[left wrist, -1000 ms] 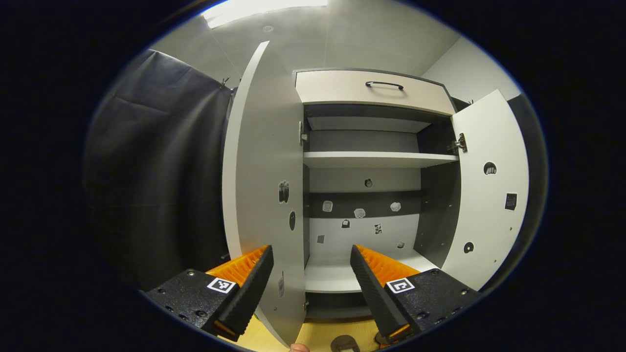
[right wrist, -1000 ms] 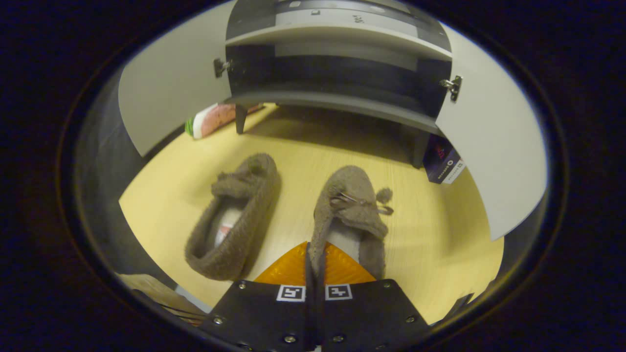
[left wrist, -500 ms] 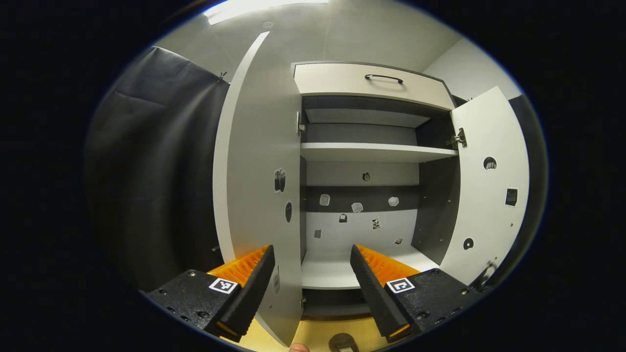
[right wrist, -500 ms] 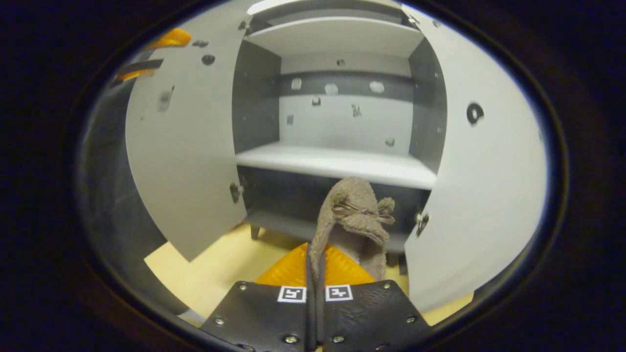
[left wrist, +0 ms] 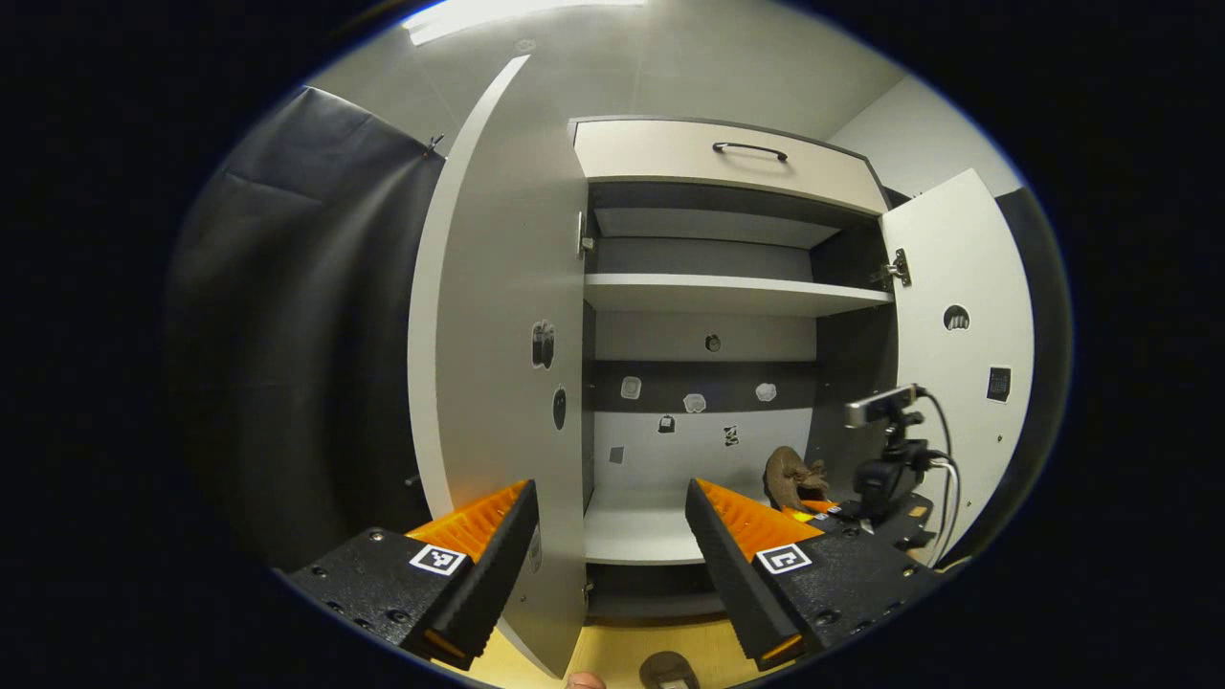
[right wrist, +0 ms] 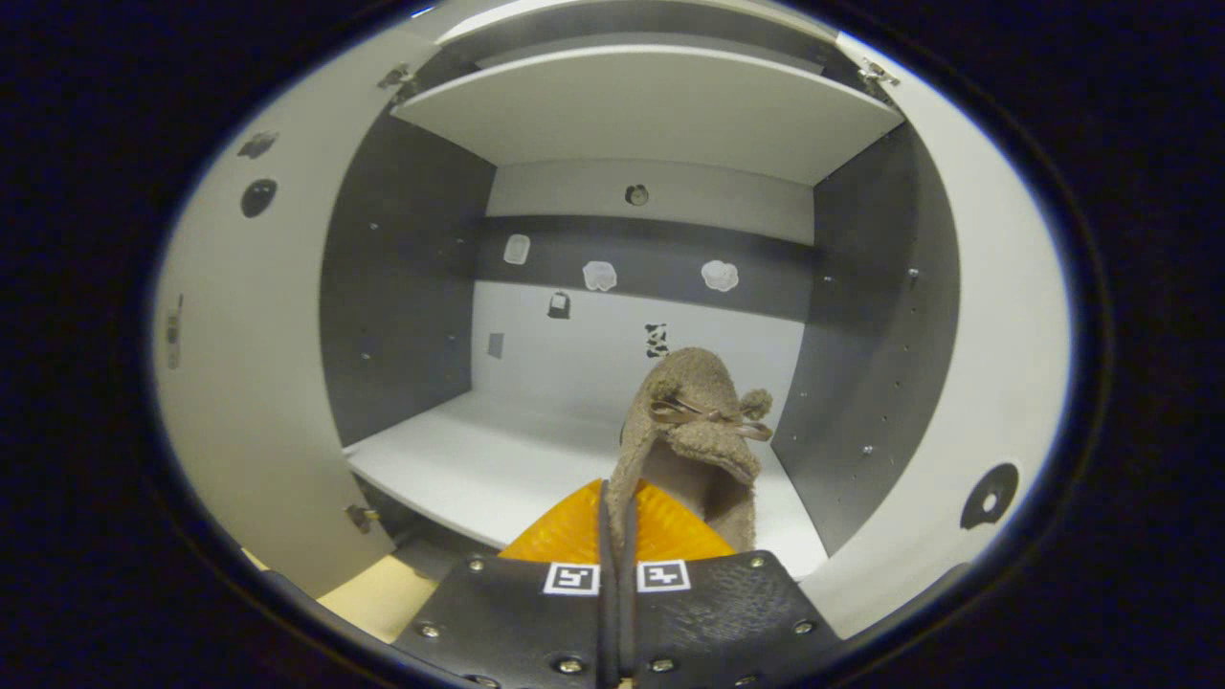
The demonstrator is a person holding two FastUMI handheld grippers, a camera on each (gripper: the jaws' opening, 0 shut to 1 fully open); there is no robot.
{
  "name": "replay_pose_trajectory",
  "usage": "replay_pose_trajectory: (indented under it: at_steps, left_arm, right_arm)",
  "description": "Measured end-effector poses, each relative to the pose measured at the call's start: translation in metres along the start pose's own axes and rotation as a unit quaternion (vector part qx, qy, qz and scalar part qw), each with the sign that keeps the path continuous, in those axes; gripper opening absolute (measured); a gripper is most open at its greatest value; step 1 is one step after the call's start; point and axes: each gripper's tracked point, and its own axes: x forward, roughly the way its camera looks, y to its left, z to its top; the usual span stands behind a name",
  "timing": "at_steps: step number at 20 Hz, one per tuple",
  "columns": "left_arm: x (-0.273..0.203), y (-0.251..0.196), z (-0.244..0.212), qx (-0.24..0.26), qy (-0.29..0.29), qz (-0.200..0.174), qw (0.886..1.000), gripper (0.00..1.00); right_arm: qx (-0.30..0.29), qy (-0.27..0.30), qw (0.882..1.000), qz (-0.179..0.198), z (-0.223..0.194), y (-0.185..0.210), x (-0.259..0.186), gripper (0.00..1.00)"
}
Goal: Grab one shoe with the right hand and put it into the shoe cabinet, grab the other shoe with the left hand and put it into the shoe cabinet; then close the right door with the right hand and the left door with the left hand.
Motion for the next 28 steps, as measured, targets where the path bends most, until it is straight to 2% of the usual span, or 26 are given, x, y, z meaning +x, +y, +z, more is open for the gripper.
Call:
replay_pose_trajectory:
  at_steps: [2, 6, 9, 11, 16, 19, 23, 26, 27, 28]
  left_arm:
    - [0.003, -0.001, -0.003, -0.005, 0.005, -0.001, 1.0, 0.94]
    - [0.006, -0.004, -0.013, -0.008, 0.017, -0.001, 1.0, 0.96]
    - [0.009, -0.01, -0.021, -0.017, 0.027, -0.007, 0.999, 0.95]
    - [0.011, -0.016, -0.031, -0.022, 0.038, -0.015, 0.999, 0.93]
    - [0.014, -0.03, -0.054, -0.027, 0.06, -0.034, 0.997, 0.95]
    - [0.016, -0.04, -0.087, -0.025, 0.092, -0.045, 0.994, 0.95]
    - [0.017, -0.058, -0.154, -0.021, 0.159, -0.065, 0.985, 0.95]
    - [0.013, -0.071, -0.219, -0.028, 0.222, -0.083, 0.971, 0.96]
    - [0.008, -0.075, -0.244, -0.03, 0.246, -0.088, 0.965, 0.95]
    - [0.004, -0.078, -0.268, -0.029, 0.27, -0.093, 0.958, 0.95]
  right_arm:
    - [-0.012, 0.022, 1.0, -0.001, -0.01, -0.003, 0.03, 0.0]
    - [-0.016, 0.036, 0.999, -0.005, -0.01, -0.006, 0.056, 0.0]
    - [0.008, 0.045, 0.999, 0.001, -0.01, -0.003, 0.062, 0.02]
    - [0.015, 0.04, 0.999, 0.002, -0.006, -0.004, 0.065, 0.11]
    - [0.02, 0.027, 0.999, -0.007, 0.01, -0.009, 0.051, 0.06]
    - [0.045, -0.018, 0.999, -0.01, 0.048, -0.017, 0.013, 0.06]
    - [0.066, -0.084, 0.994, -0.016, 0.108, -0.029, -0.063, 0.08]
    - [0.078, -0.119, 0.99, -0.017, 0.142, -0.033, -0.11, 0.05]
    - [0.084, -0.132, 0.988, -0.018, 0.154, -0.035, -0.126, 0.13]
    - [0.087, -0.147, 0.985, -0.022, 0.164, -0.04, -0.142, 0.12]
